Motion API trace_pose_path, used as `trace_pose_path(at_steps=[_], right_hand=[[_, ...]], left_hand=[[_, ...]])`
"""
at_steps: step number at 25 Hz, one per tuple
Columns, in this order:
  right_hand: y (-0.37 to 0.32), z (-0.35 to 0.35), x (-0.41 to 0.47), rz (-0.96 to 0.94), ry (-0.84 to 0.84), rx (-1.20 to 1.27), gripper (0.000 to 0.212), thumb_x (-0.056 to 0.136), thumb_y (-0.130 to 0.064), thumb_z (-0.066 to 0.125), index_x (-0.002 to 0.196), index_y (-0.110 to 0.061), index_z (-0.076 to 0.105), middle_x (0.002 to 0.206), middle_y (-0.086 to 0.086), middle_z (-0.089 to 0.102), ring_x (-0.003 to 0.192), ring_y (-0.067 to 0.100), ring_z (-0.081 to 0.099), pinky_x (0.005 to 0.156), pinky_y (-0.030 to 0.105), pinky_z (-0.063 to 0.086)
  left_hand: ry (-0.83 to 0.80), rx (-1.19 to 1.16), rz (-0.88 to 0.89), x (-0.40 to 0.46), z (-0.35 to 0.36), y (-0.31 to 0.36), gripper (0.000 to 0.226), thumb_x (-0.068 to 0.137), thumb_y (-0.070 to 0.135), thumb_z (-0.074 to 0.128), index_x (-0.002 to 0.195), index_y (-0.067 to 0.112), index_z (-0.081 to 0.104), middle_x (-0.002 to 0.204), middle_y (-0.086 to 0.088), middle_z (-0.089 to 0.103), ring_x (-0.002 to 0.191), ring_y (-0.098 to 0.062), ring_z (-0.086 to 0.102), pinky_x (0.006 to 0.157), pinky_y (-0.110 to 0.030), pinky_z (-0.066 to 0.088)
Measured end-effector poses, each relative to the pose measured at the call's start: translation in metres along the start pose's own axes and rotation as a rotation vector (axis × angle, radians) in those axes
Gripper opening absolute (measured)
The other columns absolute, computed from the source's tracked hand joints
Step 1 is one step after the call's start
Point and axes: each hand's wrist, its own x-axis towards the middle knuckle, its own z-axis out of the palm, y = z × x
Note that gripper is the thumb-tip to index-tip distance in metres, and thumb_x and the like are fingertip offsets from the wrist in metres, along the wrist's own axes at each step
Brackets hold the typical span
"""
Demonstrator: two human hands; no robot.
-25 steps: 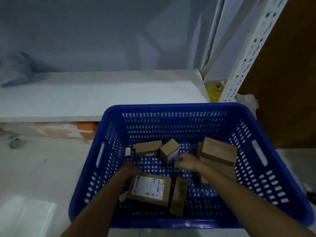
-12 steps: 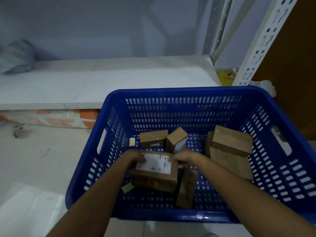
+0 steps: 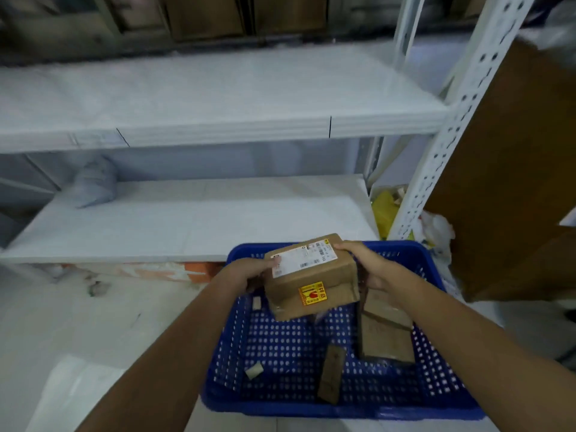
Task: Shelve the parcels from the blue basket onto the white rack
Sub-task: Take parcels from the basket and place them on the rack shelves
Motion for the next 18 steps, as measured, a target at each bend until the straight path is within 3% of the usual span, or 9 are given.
trace_pose_path(at_steps=[2, 5, 7, 9, 12, 15, 18], right_hand=[[-0.066, -0.001, -0.058, -0.026, 0.041, 0.044, 0.033, 0.085, -0.047, 0.060, 0.104, -0.021, 0.070, 0.108, 0.014, 0.073, 0.101, 0.032, 0.066, 0.081, 0.044, 0.056], [-0.169, -0.004, -0.148, -0.057, 0.102, 0.028, 0.050, 0.083, -0.051, 0.060, 0.121, -0.018, 0.063, 0.120, 0.019, 0.065, 0.116, 0.037, 0.059, 0.095, 0.050, 0.051], [-0.238, -0.010, -0.215, -0.087, 0.120, 0.032, 0.056, 0.080, -0.055, 0.062, 0.121, -0.017, 0.062, 0.109, 0.018, 0.068, 0.111, 0.036, 0.061, 0.098, 0.049, 0.049], [-0.306, -0.021, -0.280, -0.123, 0.078, 0.056, 0.053, 0.075, -0.054, 0.066, 0.114, -0.018, 0.065, 0.092, 0.016, 0.072, 0.094, 0.032, 0.066, 0.090, 0.045, 0.052], [-0.395, -0.036, -0.359, -0.192, -0.007, 0.054, 0.056, 0.069, -0.051, 0.072, 0.112, -0.016, 0.066, 0.090, 0.016, 0.074, 0.079, 0.029, 0.072, 0.073, 0.042, 0.058], [-0.473, -0.044, -0.430, -0.261, -0.092, -0.007, 0.064, 0.062, -0.047, 0.081, 0.114, -0.012, 0.067, 0.104, 0.017, 0.072, 0.087, 0.031, 0.071, 0.078, 0.044, 0.058], [-0.526, -0.038, -0.482, -0.330, -0.160, -0.116, 0.075, 0.055, -0.044, 0.086, 0.117, -0.009, 0.066, 0.111, 0.016, 0.069, 0.093, 0.030, 0.068, 0.083, 0.042, 0.056]], left_hand=[[-0.002, -0.013, 0.016, -0.065, -0.009, 0.061, 0.043, 0.071, 0.040, 0.081, 0.099, 0.010, 0.068, 0.089, -0.004, 0.067, 0.073, -0.013, 0.056, 0.055, -0.021, 0.045], [-0.044, 0.058, 0.032, -0.171, -0.027, 0.159, 0.052, 0.063, 0.047, 0.084, 0.098, 0.012, 0.070, 0.090, -0.007, 0.070, 0.078, -0.014, 0.056, 0.056, -0.020, 0.045], [-0.074, 0.084, 0.056, -0.248, -0.039, 0.226, 0.059, 0.060, 0.051, 0.084, 0.100, 0.012, 0.067, 0.095, -0.010, 0.071, 0.086, -0.016, 0.061, 0.062, -0.024, 0.050], [-0.117, 0.095, 0.095, -0.325, -0.049, 0.289, 0.065, 0.063, 0.055, 0.081, 0.108, 0.013, 0.061, 0.109, -0.014, 0.066, 0.093, -0.021, 0.059, 0.071, -0.028, 0.052], [-0.216, 0.199, 0.166, -0.421, -0.061, 0.370, 0.071, 0.063, 0.067, 0.072, 0.110, 0.017, 0.055, 0.115, -0.014, 0.058, 0.099, -0.028, 0.056, 0.088, -0.036, 0.051], [-0.395, 0.309, 0.206, -0.506, -0.063, 0.435, 0.079, 0.065, 0.066, 0.069, 0.124, 0.017, 0.051, 0.123, -0.014, 0.057, 0.110, -0.035, 0.056, 0.103, -0.046, 0.042], [-0.545, 0.412, 0.280, -0.565, -0.051, 0.464, 0.081, 0.068, 0.064, 0.068, 0.134, 0.021, 0.050, 0.141, -0.011, 0.050, 0.123, -0.035, 0.050, 0.103, -0.047, 0.039]])
